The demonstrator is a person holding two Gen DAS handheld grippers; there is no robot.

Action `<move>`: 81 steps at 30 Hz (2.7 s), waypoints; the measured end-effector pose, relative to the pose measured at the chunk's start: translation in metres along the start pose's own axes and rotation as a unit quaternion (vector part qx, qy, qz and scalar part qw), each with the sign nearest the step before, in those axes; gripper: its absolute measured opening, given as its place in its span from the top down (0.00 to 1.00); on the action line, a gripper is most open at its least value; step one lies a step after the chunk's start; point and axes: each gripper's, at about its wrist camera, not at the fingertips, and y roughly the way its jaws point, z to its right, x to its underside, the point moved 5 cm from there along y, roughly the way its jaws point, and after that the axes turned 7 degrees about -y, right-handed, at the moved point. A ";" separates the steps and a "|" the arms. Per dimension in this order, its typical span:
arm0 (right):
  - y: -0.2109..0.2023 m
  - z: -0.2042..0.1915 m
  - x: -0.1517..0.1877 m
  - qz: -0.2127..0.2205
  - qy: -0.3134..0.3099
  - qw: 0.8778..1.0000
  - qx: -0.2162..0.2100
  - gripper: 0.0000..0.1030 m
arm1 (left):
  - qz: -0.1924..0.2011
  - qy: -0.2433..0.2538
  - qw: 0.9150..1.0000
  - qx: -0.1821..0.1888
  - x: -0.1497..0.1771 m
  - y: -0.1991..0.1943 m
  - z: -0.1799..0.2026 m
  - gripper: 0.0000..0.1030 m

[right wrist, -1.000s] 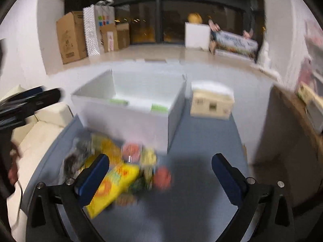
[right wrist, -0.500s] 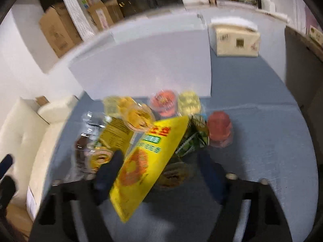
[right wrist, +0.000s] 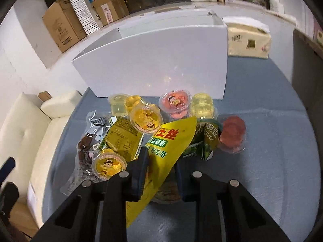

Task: Organize snacks
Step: 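Grasp the yellow spicy-bean pouch with the right gripper, then lift the yellow pouch with the right gripper while the left gripper grasps the jerky bag, then place the jerky bag and yellow pouch into the white box with both grippers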

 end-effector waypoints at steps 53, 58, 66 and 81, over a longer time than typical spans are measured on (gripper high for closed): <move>-0.085 -0.007 0.021 0.068 -0.038 0.996 -0.035 0.79 | -0.128 -0.011 0.991 -0.049 0.028 0.145 0.008 0.00; -0.081 -0.003 0.024 0.065 -0.030 0.997 -0.043 0.79 | -0.126 -0.004 0.990 -0.068 0.021 0.154 0.002 0.00; -0.081 -0.007 0.025 0.066 -0.032 0.996 -0.053 0.79 | -0.110 0.020 0.992 -0.052 0.027 0.138 -0.003 0.19; -0.086 -0.018 0.026 0.071 -0.039 0.994 -0.068 0.80 | -0.084 0.026 0.996 -0.028 0.034 0.083 -0.001 0.24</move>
